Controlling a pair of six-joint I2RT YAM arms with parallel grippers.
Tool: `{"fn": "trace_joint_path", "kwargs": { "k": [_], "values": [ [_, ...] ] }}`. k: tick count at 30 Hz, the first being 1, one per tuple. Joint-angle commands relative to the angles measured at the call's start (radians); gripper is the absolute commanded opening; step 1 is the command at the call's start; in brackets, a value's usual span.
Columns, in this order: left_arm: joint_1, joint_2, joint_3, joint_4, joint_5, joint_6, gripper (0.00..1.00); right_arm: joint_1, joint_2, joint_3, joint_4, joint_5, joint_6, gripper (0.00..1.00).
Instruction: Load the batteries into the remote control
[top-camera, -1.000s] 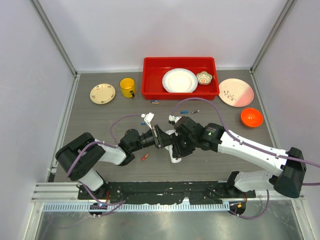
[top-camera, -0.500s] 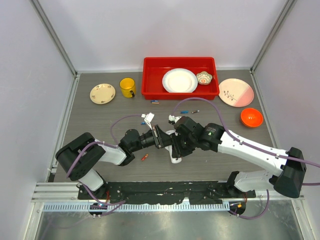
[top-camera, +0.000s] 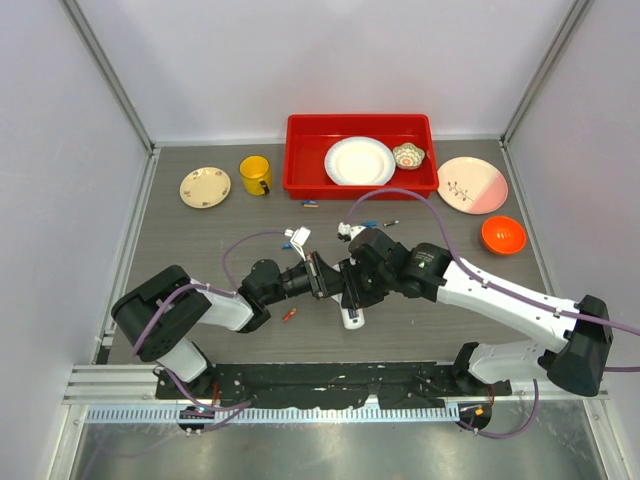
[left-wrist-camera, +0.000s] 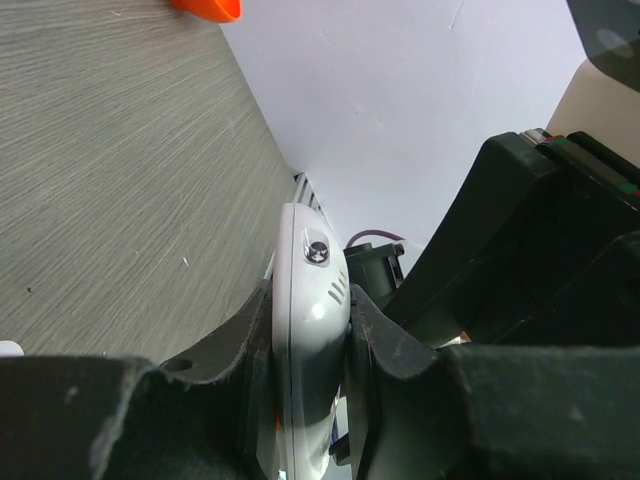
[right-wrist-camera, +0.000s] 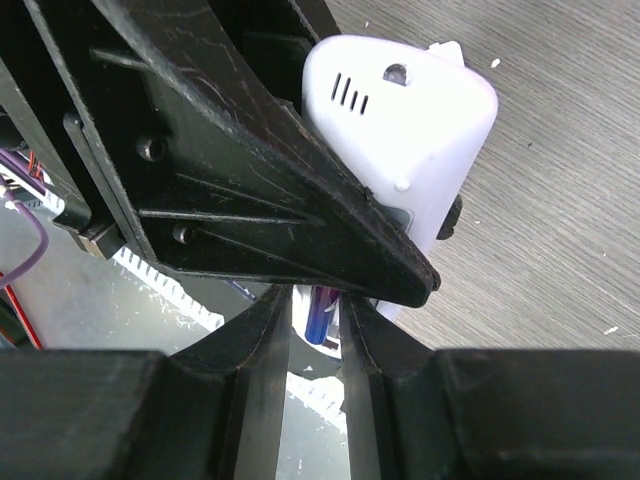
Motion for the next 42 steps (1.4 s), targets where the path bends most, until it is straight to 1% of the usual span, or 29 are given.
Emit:
{"fn": "trace_joint_path", "kwargs": {
  "k": [1, 6, 16, 19, 21, 22, 23, 24, 25, 26, 27, 28, 29, 30, 32, 35, 36, 38, 39, 41, 42],
  "values": [
    [-0.013, -0.020, 0.028, 0.301, 0.014, -0.019, 0.00, 0.002, -0.027, 0.066, 0.036, 0.029, 0.002, 0.31],
    [-0.013, -0.003, 0.029, 0.301, -0.003, -0.019, 0.00, 0.002, -0.042, 0.114, -0.021, 0.021, -0.011, 0.33],
    [-0.005, 0.017, 0.040, 0.301, -0.010, -0.030, 0.00, 0.002, -0.096, 0.135, -0.123, 0.001, -0.054, 0.36],
    [0.004, 0.021, 0.042, 0.301, -0.009, -0.041, 0.00, 0.002, -0.145, 0.169, -0.128, 0.020, -0.073, 0.36],
    [0.022, 0.024, 0.049, 0.301, 0.005, -0.064, 0.00, 0.002, -0.206, 0.166, -0.107, 0.050, -0.085, 0.36],
    [0.032, 0.026, 0.056, 0.301, 0.029, -0.073, 0.00, 0.002, -0.232, 0.151, -0.066, 0.098, -0.081, 0.37],
    [0.039, 0.023, 0.063, 0.301, 0.042, -0.096, 0.00, 0.002, -0.258, 0.098, -0.035, 0.157, -0.056, 0.37],
    [0.053, 0.020, 0.066, 0.301, 0.051, -0.105, 0.00, 0.003, -0.319, 0.064, -0.001, 0.199, -0.042, 0.37],
    [0.061, 0.015, 0.066, 0.301, 0.071, -0.114, 0.00, 0.002, -0.347, 0.027, 0.074, 0.239, -0.016, 0.38],
    [0.066, 0.003, 0.069, 0.301, 0.079, -0.119, 0.00, 0.003, -0.384, -0.063, 0.120, 0.297, -0.001, 0.39],
    [0.078, -0.005, 0.068, 0.301, 0.086, -0.136, 0.00, 0.002, -0.451, -0.116, 0.173, 0.307, 0.040, 0.42],
    [0.084, -0.012, 0.069, 0.301, 0.099, -0.142, 0.00, 0.002, -0.487, -0.162, 0.279, 0.311, 0.057, 0.46],
    [0.089, -0.020, 0.071, 0.301, 0.120, -0.148, 0.00, -0.001, -0.513, -0.233, 0.322, 0.313, 0.073, 0.51],
    [0.098, -0.037, 0.071, 0.301, 0.131, -0.168, 0.00, -0.006, -0.533, -0.255, 0.370, 0.307, 0.087, 0.62],
    [0.108, -0.051, 0.075, 0.301, 0.169, -0.188, 0.00, -0.016, -0.555, -0.285, 0.389, 0.275, 0.090, 0.72],
    [0.125, -0.065, 0.085, 0.301, 0.210, -0.220, 0.00, -0.030, -0.578, -0.329, 0.451, 0.186, 0.100, 0.76],
    [0.127, -0.062, 0.089, 0.301, 0.220, -0.228, 0.00, -0.035, -0.587, -0.346, 0.506, 0.132, 0.107, 0.77],
    [0.128, -0.057, 0.114, 0.301, 0.247, -0.251, 0.00, -0.039, -0.599, -0.383, 0.542, 0.092, 0.125, 0.78],
    [0.127, -0.052, 0.121, 0.301, 0.272, -0.258, 0.00, -0.047, -0.598, -0.391, 0.562, 0.040, 0.127, 0.78],
    [0.127, -0.051, 0.137, 0.301, 0.280, -0.272, 0.00, -0.055, -0.598, -0.412, 0.574, 0.000, 0.137, 0.78],
    [0.127, -0.048, 0.141, 0.301, 0.286, -0.274, 0.00, -0.059, -0.604, -0.424, 0.608, -0.021, 0.142, 0.78]
  ]
}}
